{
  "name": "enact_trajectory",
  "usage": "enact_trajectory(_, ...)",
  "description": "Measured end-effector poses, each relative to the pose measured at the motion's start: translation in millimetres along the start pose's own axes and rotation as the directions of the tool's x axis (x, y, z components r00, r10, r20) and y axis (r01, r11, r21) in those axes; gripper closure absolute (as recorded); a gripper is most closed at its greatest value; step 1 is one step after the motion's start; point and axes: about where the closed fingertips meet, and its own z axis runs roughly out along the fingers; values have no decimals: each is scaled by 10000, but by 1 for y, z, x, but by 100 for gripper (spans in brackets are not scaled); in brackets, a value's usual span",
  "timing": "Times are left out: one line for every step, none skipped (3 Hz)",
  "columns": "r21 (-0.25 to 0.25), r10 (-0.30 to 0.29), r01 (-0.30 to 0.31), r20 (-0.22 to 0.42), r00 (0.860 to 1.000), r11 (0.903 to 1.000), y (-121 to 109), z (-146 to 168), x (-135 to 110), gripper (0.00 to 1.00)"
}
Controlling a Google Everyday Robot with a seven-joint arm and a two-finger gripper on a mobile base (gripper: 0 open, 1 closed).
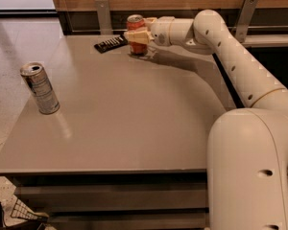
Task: Move coke can near rxbar chocolate
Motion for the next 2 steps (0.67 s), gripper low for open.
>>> enact_trajectory(-46, 9, -9, 5, 10000, 10000, 2, 3, 0, 0)
enact_trajectory(-46, 9, -9, 5, 10000, 10000, 2, 3, 0, 0)
